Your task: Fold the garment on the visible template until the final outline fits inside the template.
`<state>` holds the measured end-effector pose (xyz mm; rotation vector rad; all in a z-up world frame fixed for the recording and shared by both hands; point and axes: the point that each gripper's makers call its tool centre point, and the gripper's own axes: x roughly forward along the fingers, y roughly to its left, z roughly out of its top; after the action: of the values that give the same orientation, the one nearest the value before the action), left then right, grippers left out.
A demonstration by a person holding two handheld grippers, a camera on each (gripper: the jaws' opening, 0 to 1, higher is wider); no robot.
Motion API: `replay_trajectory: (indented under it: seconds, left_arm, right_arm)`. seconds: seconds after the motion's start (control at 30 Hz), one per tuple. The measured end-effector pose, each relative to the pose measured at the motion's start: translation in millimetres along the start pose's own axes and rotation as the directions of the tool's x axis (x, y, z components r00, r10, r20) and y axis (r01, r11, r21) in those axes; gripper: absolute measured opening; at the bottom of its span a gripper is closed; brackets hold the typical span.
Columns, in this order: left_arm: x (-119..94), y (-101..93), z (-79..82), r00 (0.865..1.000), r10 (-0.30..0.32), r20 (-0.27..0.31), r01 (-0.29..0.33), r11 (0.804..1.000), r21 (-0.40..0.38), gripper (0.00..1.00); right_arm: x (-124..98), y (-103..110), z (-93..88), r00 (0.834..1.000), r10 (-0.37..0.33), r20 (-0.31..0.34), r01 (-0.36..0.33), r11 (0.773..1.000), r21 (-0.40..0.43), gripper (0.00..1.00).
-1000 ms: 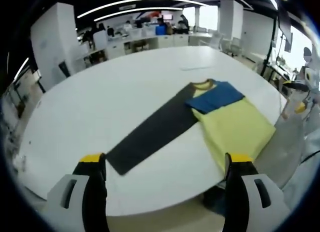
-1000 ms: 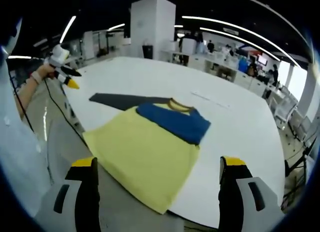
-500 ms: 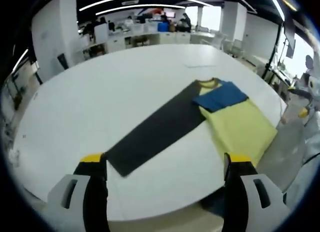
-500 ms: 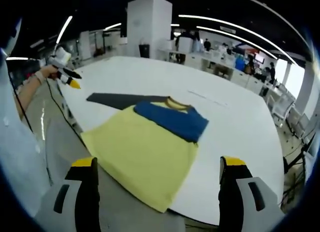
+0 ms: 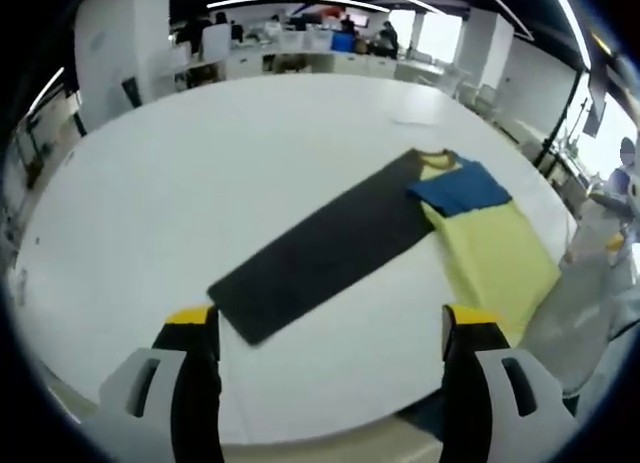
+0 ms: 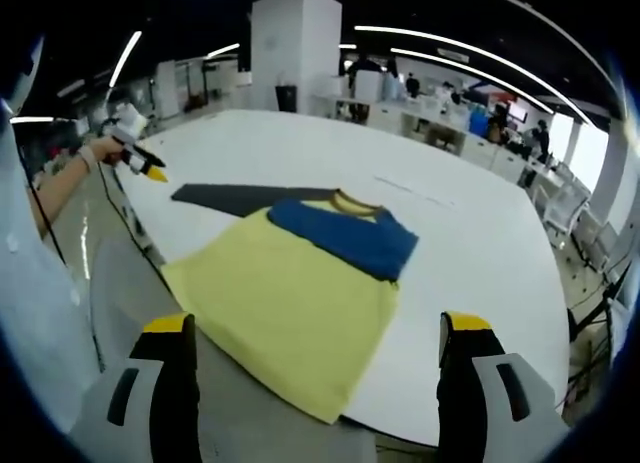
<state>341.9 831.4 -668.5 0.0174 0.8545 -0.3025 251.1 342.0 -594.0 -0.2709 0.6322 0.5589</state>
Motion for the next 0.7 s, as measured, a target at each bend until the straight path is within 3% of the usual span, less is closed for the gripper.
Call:
replay_trajectory:
  seconds: [0.17, 0.7]
  left_arm:
    - [9, 12.6, -2.5, 1.000, 0.001, -0.015, -0.001, 0.999, -0.038, 0.81]
    - [39, 41.8, -18.2, 0.998, 0.022, -0.060, -0.028, 0.993, -0.112, 0.77]
  right_arm:
    - [0, 2, 1.6, 1.000, -0.003, -0.006, 0.003, 1.000, 0.001, 1.00]
    - [-3, 0, -1.2, 0.999, -0.026, -0.036, 0.027, 0.999, 0.023, 1.00]
